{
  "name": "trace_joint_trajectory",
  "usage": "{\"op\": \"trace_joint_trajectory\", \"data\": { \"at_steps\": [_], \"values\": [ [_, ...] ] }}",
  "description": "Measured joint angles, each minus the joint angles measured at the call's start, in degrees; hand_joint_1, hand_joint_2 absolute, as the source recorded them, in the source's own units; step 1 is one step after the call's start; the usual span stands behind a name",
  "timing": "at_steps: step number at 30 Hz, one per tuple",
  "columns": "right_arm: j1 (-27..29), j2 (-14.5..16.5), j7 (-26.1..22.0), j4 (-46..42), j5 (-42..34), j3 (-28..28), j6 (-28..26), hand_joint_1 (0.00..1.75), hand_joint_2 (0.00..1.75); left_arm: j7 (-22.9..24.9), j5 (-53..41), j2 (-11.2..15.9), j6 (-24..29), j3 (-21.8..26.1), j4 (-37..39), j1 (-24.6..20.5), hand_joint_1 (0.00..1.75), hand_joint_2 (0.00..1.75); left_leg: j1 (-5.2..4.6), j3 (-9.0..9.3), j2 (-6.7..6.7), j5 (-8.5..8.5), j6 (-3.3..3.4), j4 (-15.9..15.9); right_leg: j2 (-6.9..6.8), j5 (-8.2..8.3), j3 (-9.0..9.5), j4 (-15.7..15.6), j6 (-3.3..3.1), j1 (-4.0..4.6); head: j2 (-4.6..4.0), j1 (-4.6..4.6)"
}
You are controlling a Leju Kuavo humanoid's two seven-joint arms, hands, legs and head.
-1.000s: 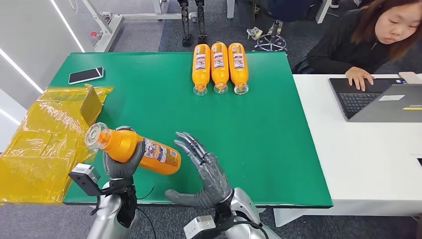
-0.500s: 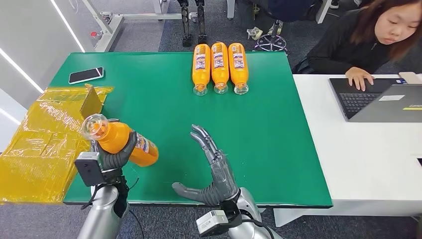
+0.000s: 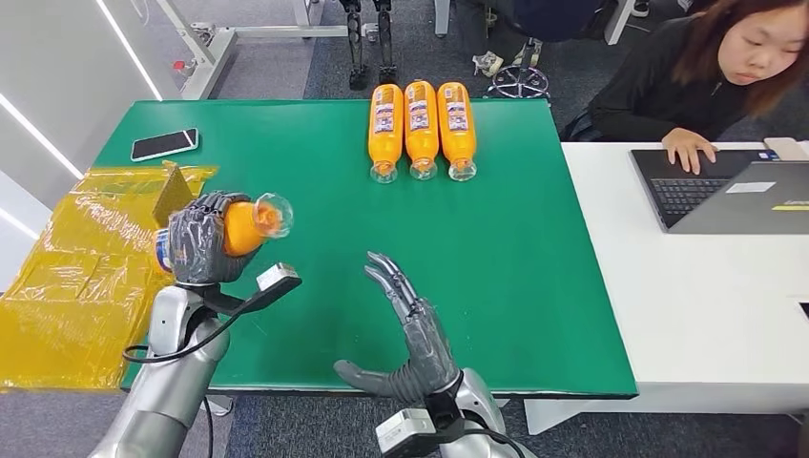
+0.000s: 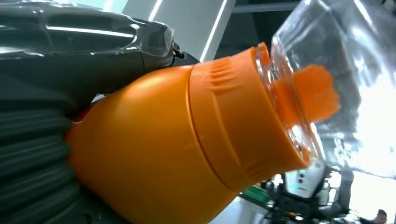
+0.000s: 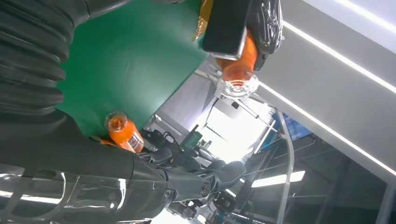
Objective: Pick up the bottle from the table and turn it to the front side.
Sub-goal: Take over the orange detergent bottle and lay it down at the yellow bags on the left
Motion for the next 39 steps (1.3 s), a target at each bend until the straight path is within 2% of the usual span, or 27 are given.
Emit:
{"op": "trace_joint_trajectory", "data": {
  "at_steps": [5, 8, 11, 15, 16, 19, 20, 25, 33, 37, 39],
  "values": [
    [0.8, -0.7, 0.1, 0.0, 0.1, 0.0, -0.4, 0.00, 1.75, 10.4, -11.7, 1.9, -0.9, -1.7, 7.8, -2.8, 1.58, 1.75, 0.00, 0.01, 0.01, 0.00, 0.00, 0.0, 0.01, 0.00, 0.00, 0.0, 0.00, 0.00, 0.00, -0.01],
    [1.6, -1.5, 0.3, -0.3, 0.4, 0.0, -1.1, 0.00, 1.75, 15.3, -13.5, 3.4, -5.8, -4.0, 12.9, -4.0, 1.48, 1.75, 0.00, 0.03, 0.07, 0.00, 0.00, 0.0, 0.06, 0.00, 0.00, 0.0, 0.00, 0.00, 0.00, -0.01],
    [2.8, -2.7, 0.7, -1.0, 1.3, -0.2, -1.6, 0.00, 1.75, 18.2, -13.6, 5.0, -10.4, -6.2, 16.6, -4.3, 1.36, 1.75, 0.00, 0.02, 0.11, 0.00, 0.00, 0.0, 0.11, 0.00, -0.03, 0.0, 0.00, 0.00, 0.00, 0.00],
    [4.1, -4.6, 1.5, -2.4, 2.2, -0.4, -1.3, 0.00, 1.75, 20.8, -13.4, 6.8, -12.4, -7.4, 19.7, -4.4, 1.33, 1.75, 0.00, 0.01, 0.14, -0.03, -0.02, 0.0, 0.13, -0.01, -0.04, 0.0, -0.01, 0.00, 0.00, 0.01],
    [4.3, -4.9, 1.7, -2.6, 2.2, -0.5, -1.1, 0.00, 1.75, 21.3, -13.4, 7.2, -12.6, -7.5, 20.1, -4.5, 1.17, 1.75, 0.00, 0.02, 0.16, -0.05, -0.04, 0.0, 0.16, -0.01, -0.04, 0.0, -0.02, 0.00, 0.00, 0.01],
    [4.7, -5.7, 1.9, -2.9, 2.0, -0.8, -0.3, 0.00, 1.75, 22.9, -13.4, 8.3, -12.9, -7.8, 21.0, -4.8, 0.17, 1.75, 0.00, 0.08, 0.27, -0.10, -0.10, 0.0, 0.28, -0.01, -0.03, 0.0, -0.03, -0.02, 0.00, -0.01],
    [4.7, -5.9, 1.9, -2.9, 2.0, -0.9, -0.1, 0.00, 1.75, 23.4, -13.5, 8.7, -12.9, -7.9, 21.3, -4.8, 0.00, 1.75, 0.01, 0.10, 0.29, -0.10, -0.11, 0.0, 0.30, -0.01, -0.03, 0.0, -0.03, -0.02, 0.00, -0.01],
    [5.2, -6.9, 1.8, -2.9, 1.7, -1.4, 0.2, 0.00, 1.75, 25.5, -13.7, 10.1, -13.3, -8.2, 22.3, -4.8, 0.00, 1.75, 0.03, 0.11, 0.24, -0.08, -0.14, 0.0, 0.26, -0.02, -0.03, 0.1, -0.05, 0.00, 0.00, -0.01],
    [5.8, -7.2, 1.5, -2.9, 1.7, -1.7, 0.1, 0.00, 1.75, 25.8, -13.8, 10.7, -13.4, -8.9, 22.4, -4.9, 0.00, 1.75, 0.02, 0.11, 0.23, -0.08, -0.14, 0.0, 0.26, -0.02, -0.01, 0.1, -0.05, -0.01, 0.00, 0.00],
    [5.9, -7.2, 1.5, -2.9, 1.8, -1.9, 0.0, 0.00, 1.75, 25.0, -13.6, 10.9, -12.4, -9.0, 22.5, -4.9, 0.00, 1.75, 0.02, 0.11, 0.22, -0.08, -0.14, 0.0, 0.25, -0.02, -0.01, 0.1, -0.05, -0.01, 0.00, 0.00],
    [6.1, -7.2, 1.5, -3.0, 1.9, -2.2, -0.2, 0.00, 1.75, 23.4, -12.9, 10.9, -10.0, -9.0, 22.5, -4.9, 0.00, 1.75, 0.02, 0.11, 0.22, -0.08, -0.14, 0.0, 0.25, -0.02, -0.01, 0.1, -0.05, -0.01, 0.00, 0.00]
  ]
}}
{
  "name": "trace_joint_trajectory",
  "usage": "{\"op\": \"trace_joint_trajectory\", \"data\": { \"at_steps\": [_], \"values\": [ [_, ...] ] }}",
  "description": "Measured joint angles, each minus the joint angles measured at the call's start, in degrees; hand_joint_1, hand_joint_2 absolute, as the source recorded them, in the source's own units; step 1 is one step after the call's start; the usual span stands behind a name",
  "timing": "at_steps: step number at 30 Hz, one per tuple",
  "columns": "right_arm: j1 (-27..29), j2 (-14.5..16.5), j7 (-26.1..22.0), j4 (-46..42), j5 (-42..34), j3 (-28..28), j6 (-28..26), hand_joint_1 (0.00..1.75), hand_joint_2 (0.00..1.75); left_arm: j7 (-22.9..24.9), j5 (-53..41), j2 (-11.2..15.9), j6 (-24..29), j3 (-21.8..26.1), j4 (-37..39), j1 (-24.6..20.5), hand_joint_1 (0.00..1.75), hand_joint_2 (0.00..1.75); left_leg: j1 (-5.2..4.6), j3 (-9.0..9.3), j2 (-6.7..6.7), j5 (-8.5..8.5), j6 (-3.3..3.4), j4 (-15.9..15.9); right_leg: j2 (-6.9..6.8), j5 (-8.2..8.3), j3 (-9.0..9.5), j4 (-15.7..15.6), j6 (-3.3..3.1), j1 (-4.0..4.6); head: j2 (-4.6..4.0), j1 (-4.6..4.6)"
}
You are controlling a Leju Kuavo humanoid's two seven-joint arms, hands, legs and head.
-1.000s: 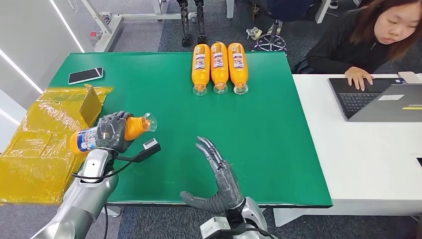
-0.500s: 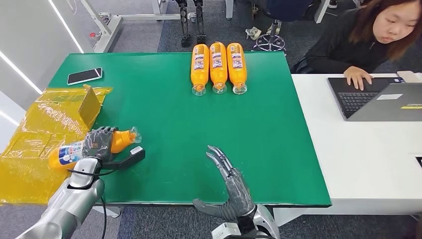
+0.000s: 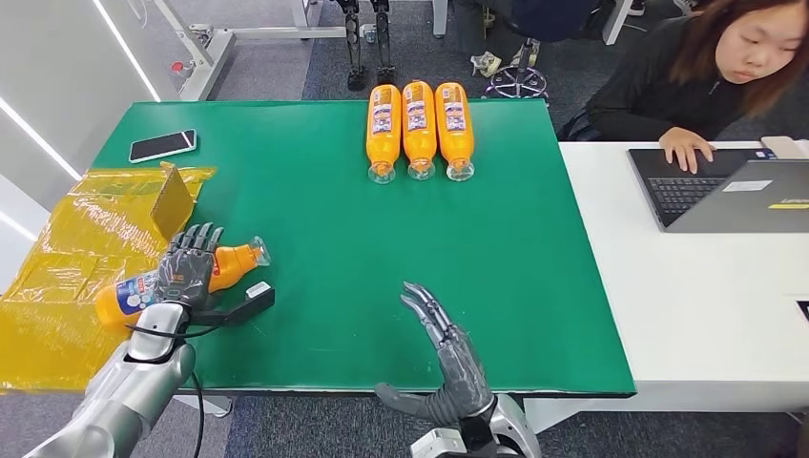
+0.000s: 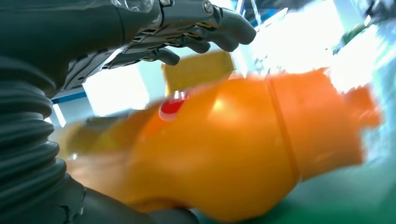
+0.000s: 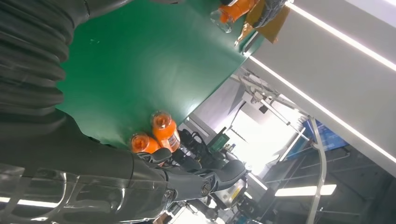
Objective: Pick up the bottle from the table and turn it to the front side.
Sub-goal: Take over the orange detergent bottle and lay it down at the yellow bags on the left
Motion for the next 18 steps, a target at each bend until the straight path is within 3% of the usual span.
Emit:
{"op": "trace_joint_trajectory", "data": {
  "at_steps": [4, 7, 10, 14, 18],
  "values": [
    [1.0, 0.0, -0.2, -0.4, 0.1, -1.1, -1.5, 0.00, 1.75, -6.2, 3.4, -0.2, 6.4, 0.5, -0.2, 0.3, 0.00, 1.75, -0.01, 0.00, 0.00, -0.01, 0.00, 0.0, 0.00, 0.00, 0.00, 0.0, 0.00, 0.00, 0.00, 0.00],
    [2.1, -0.3, -0.6, -0.8, -0.2, -2.3, -3.8, 0.00, 1.75, -15.3, 7.8, -1.2, 9.5, 2.2, -2.8, 1.8, 0.00, 1.75, -0.03, -0.01, 0.00, -0.02, 0.02, 0.0, 0.00, -0.01, -0.01, 0.0, 0.02, -0.02, 0.00, -0.01],
    [3.1, -0.7, -1.1, -1.1, -1.0, -3.7, -6.1, 0.00, 1.75, -25.4, 13.0, -3.0, 10.1, 4.0, -7.7, 4.4, 0.00, 1.75, -0.06, -0.03, -0.02, -0.03, 0.03, 0.0, -0.02, -0.03, 0.00, -0.1, 0.03, -0.03, 0.00, 0.00],
    [4.3, -1.0, -1.2, -1.9, -1.4, -5.5, -8.3, 0.00, 1.75, -35.3, 21.8, -6.3, 10.1, 4.8, -13.0, 7.5, 0.00, 1.75, -0.09, -0.03, -0.02, -0.05, 0.06, 0.0, -0.04, -0.02, 0.01, -0.1, 0.04, -0.06, 0.00, 0.00],
    [5.2, -1.1, -0.8, -3.1, -1.0, -7.7, -9.6, 0.00, 1.75, -39.9, 32.9, -10.0, 8.2, 3.9, -19.2, 10.4, 0.00, 1.75, -0.10, -0.03, -0.03, -0.05, 0.07, 0.0, -0.07, -0.02, 0.02, -0.1, 0.05, -0.06, 0.00, 0.00]
  ]
}}
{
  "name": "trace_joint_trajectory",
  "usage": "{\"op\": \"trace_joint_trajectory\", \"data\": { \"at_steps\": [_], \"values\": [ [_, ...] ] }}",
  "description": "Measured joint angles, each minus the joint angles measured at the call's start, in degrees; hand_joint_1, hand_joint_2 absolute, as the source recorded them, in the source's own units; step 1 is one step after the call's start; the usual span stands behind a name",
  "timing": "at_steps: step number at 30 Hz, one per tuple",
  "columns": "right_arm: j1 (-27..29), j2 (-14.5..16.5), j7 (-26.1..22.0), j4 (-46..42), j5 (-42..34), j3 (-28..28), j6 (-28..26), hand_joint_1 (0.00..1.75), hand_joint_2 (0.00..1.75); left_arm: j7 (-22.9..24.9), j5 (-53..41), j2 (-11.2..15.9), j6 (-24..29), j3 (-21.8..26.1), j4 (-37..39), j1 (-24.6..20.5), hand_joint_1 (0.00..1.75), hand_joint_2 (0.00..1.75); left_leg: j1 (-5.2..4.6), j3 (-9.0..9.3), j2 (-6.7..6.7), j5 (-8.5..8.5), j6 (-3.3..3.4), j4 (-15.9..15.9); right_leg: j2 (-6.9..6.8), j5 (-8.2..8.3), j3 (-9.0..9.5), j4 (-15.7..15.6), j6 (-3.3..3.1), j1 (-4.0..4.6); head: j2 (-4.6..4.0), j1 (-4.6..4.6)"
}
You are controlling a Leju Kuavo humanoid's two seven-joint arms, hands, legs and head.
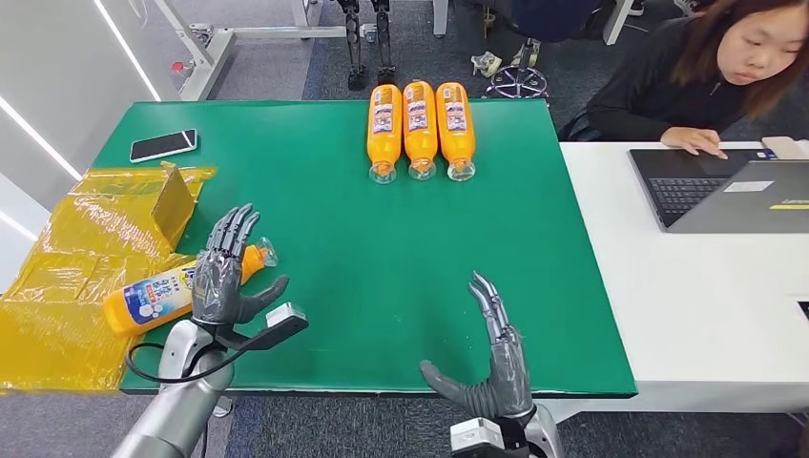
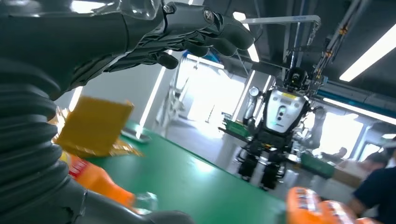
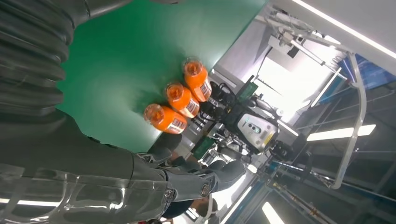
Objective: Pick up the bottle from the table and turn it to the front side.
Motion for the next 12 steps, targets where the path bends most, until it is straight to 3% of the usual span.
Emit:
{"op": "trace_joint_trajectory", "data": {
  "at_steps": [12],
  "values": [
    [3.9, 0.0, -2.9, -5.4, -0.9, -6.3, -0.6, 0.00, 1.75, -3.3, 21.4, -6.7, -12.1, -6.3, -17.3, 6.4, 0.00, 1.75, 0.03, -0.01, -0.03, -0.03, 0.01, 0.0, -0.05, -0.01, 0.00, 0.0, 0.00, 0.00, 0.00, 0.00]
  ]
}}
